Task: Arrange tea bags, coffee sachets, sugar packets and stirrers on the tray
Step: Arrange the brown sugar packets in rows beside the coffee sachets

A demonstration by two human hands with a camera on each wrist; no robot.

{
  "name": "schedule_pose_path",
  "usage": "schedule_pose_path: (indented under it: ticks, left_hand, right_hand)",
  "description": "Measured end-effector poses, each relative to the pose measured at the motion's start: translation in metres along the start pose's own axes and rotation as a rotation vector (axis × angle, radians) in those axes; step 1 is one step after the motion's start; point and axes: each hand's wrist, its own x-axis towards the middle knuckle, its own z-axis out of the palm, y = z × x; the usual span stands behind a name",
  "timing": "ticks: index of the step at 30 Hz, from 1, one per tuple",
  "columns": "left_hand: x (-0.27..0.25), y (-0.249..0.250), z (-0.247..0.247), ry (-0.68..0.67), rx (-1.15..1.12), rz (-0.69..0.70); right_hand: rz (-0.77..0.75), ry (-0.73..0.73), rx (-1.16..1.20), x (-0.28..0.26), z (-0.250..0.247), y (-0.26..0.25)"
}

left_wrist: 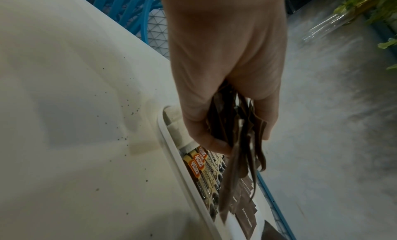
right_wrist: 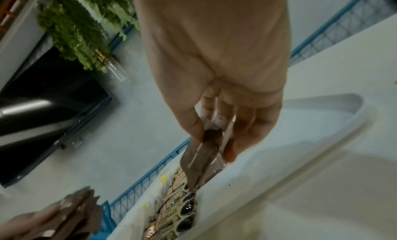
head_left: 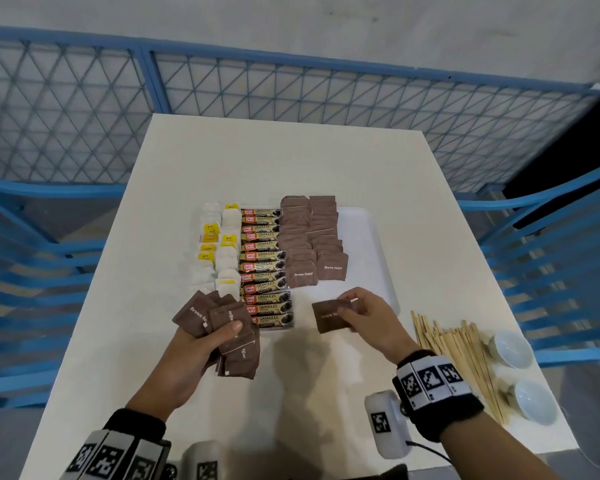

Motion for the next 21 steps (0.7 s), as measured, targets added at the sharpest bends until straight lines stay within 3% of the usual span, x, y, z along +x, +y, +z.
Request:
schedule_pose_path:
  ticks: [4,7,21]
  left_hand:
    - [0.007,-0.003,-0.003,0.018,-0.002,-0.023]
    - [0.013,-0.004,-0.001,0.033,-0.010,-0.029]
    - [0.022,-0.011,0.014,0.142,-0.100,0.000]
  right_hand:
    - [-0.035,0.092,0.014,0.023,0.005,0.001]
    - [-0.034,0.050,0.126,0.041,0.011,-0.005]
    - [-0.199,0.060,-0.266,0.090,0.026,-0.014]
